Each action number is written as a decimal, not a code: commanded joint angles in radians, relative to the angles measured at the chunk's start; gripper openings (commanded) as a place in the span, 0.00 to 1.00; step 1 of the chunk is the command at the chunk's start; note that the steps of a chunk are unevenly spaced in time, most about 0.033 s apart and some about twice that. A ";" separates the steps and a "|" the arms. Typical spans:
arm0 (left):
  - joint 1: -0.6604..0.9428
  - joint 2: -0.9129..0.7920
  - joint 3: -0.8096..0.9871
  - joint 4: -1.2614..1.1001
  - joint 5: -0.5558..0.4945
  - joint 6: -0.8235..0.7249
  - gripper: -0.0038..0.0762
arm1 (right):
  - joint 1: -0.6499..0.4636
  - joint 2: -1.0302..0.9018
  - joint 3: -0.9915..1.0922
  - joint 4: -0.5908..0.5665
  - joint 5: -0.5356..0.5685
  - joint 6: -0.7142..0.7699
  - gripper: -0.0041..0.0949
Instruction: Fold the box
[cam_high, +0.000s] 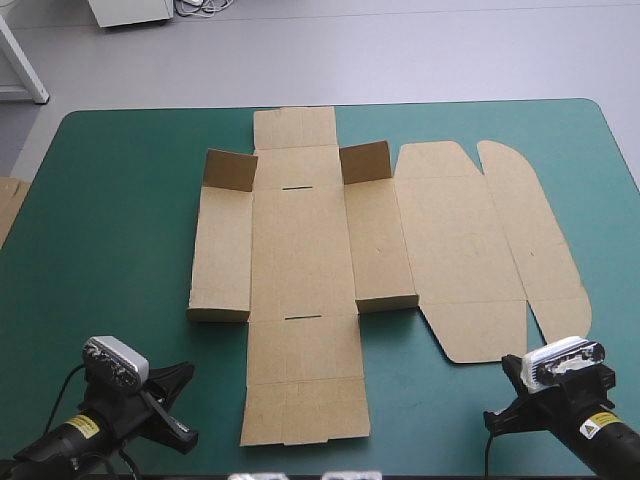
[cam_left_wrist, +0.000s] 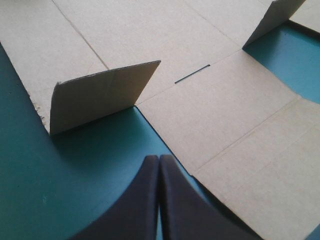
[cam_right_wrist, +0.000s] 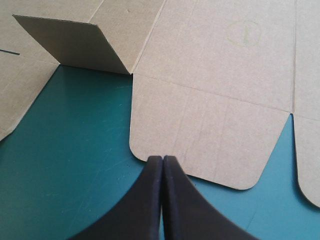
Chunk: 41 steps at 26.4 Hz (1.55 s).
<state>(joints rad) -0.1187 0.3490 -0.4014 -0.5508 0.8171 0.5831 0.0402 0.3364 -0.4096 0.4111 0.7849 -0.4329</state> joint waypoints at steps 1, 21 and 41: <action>-0.002 0.007 -0.026 -0.037 -0.054 -0.008 0.04 | -0.005 0.014 -0.024 0.016 -0.059 -0.004 0.02; -0.002 0.093 -0.144 0.053 -0.097 -0.146 0.14 | -0.005 0.027 -0.054 -0.001 -0.091 0.018 0.03; 0.015 0.641 -0.474 0.288 -0.201 -0.396 0.56 | -0.005 0.470 -0.353 -0.007 -0.195 0.058 0.51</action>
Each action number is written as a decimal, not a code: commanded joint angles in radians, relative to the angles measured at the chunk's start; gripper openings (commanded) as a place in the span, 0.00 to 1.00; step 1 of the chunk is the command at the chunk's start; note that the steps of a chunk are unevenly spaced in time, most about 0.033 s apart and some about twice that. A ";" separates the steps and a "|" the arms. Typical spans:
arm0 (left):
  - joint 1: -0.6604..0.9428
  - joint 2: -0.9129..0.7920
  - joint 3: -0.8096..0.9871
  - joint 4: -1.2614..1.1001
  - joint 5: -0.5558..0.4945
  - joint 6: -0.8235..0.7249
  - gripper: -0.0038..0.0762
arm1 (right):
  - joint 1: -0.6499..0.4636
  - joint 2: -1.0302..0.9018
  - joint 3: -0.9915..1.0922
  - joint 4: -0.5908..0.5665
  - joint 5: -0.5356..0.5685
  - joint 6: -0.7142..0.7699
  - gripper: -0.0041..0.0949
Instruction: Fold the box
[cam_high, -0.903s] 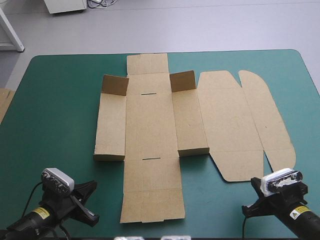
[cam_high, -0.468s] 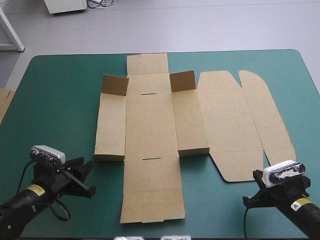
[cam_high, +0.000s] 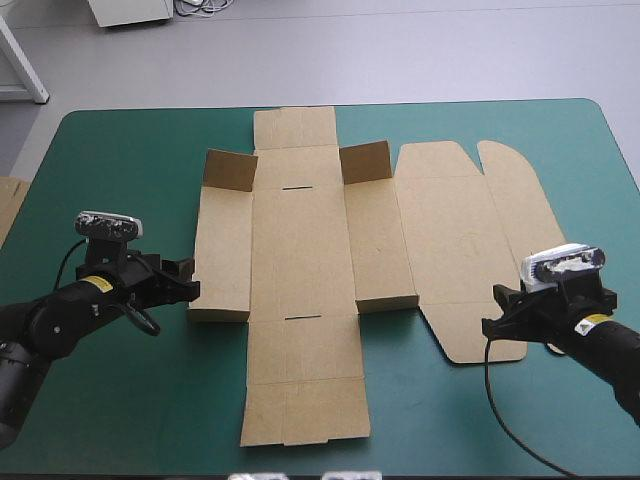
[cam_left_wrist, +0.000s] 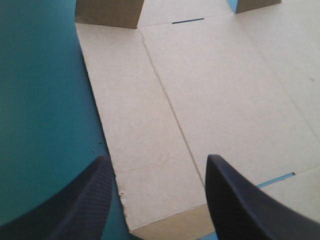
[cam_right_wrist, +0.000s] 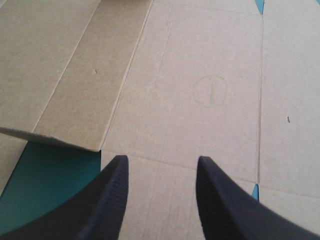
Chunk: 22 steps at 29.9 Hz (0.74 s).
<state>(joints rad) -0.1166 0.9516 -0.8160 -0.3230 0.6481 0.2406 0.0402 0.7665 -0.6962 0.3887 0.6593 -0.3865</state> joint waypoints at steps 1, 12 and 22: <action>0.033 0.060 -0.069 0.081 -0.017 -0.063 0.56 | -0.005 0.054 -0.081 0.015 -0.074 0.023 0.52; 0.350 0.257 -0.080 -0.291 0.042 0.232 0.56 | -0.005 0.112 -0.179 0.015 -0.106 0.032 0.52; 0.445 0.539 -0.086 -0.750 0.236 0.579 0.56 | -0.005 0.120 -0.179 0.022 -0.103 0.035 0.52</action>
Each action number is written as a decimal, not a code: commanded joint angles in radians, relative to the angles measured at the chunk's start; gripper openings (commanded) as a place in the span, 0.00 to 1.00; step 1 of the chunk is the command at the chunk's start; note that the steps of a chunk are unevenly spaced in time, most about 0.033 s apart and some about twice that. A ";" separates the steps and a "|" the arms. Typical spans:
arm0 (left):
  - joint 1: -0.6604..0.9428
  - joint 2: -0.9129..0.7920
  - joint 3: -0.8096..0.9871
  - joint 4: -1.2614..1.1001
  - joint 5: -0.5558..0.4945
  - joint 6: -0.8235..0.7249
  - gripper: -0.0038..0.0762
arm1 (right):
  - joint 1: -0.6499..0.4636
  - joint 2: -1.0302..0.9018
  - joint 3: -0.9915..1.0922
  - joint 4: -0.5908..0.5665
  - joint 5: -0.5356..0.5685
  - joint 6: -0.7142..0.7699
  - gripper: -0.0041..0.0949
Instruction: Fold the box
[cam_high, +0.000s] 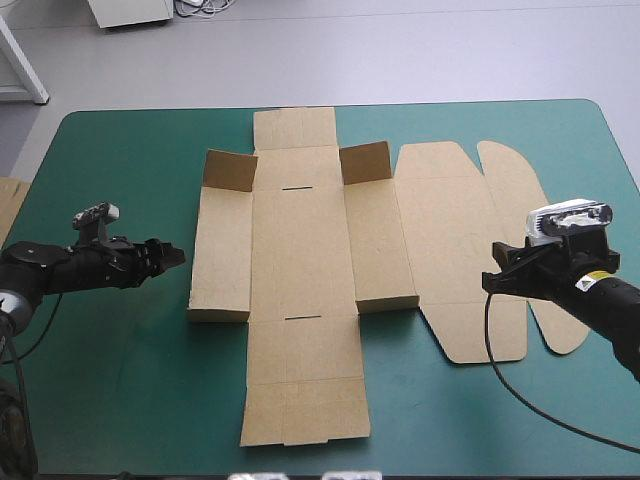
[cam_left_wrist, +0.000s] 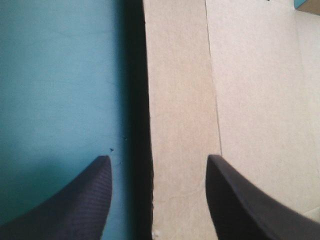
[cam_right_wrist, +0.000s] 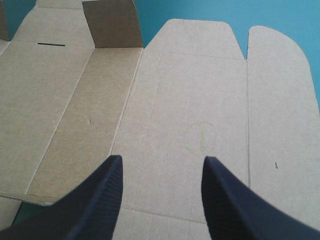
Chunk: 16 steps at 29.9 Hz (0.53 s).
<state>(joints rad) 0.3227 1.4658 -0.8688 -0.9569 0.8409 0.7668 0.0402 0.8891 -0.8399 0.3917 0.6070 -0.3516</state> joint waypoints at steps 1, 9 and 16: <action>0.006 0.048 -0.034 -0.130 0.058 0.063 0.56 | -0.005 -0.002 -0.036 0.019 -0.049 0.000 0.52; 0.006 0.197 -0.034 -0.216 0.190 0.160 0.56 | -0.005 -0.002 -0.036 0.021 -0.047 0.000 0.52; -0.004 0.280 -0.034 -0.218 0.259 0.192 0.56 | -0.005 -0.002 -0.036 0.021 -0.040 0.000 0.52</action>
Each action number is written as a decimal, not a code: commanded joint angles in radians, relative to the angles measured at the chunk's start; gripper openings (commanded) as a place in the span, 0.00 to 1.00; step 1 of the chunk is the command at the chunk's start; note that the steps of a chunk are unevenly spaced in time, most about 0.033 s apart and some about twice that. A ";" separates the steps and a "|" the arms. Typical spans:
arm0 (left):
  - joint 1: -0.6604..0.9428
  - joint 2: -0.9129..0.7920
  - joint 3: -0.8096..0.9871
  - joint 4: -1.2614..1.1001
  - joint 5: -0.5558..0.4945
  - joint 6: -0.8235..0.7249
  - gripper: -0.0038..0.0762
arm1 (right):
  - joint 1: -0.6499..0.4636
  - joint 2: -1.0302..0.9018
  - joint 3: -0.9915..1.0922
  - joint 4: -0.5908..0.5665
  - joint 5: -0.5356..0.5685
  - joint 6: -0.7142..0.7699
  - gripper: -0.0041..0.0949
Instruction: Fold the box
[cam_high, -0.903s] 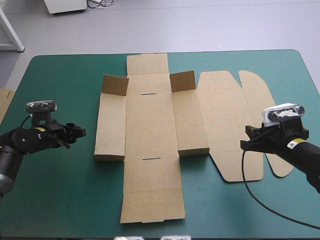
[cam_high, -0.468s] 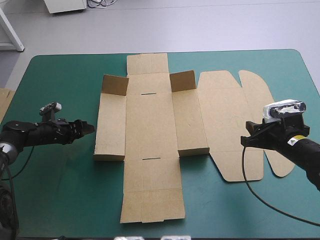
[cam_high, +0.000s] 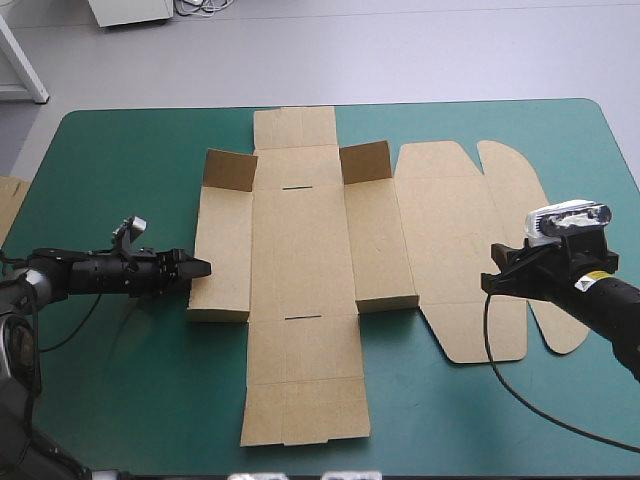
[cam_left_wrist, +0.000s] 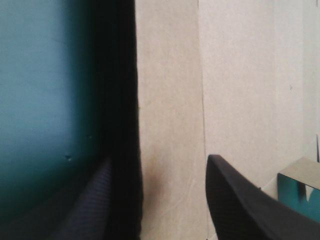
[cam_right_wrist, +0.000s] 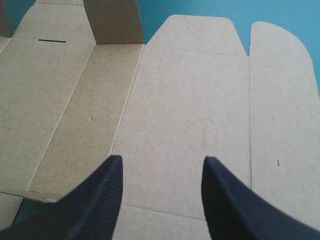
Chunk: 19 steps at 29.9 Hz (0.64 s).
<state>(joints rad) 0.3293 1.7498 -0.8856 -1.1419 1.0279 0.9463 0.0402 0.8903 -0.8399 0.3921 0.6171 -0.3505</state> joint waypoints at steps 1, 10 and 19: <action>-0.016 0.006 -0.017 -0.033 0.082 0.019 0.56 | -0.005 -0.004 -0.036 0.021 -0.050 -0.001 0.52; -0.091 0.025 -0.017 -0.031 0.090 0.025 0.56 | -0.005 -0.004 -0.036 0.021 -0.050 -0.001 0.52; -0.091 0.025 -0.017 -0.055 0.027 0.035 0.14 | -0.005 -0.004 -0.036 0.021 -0.050 -0.001 0.52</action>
<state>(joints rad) 0.2479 1.7965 -0.8968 -1.1713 1.0766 0.9770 0.0402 0.8903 -0.8399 0.3928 0.6177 -0.3505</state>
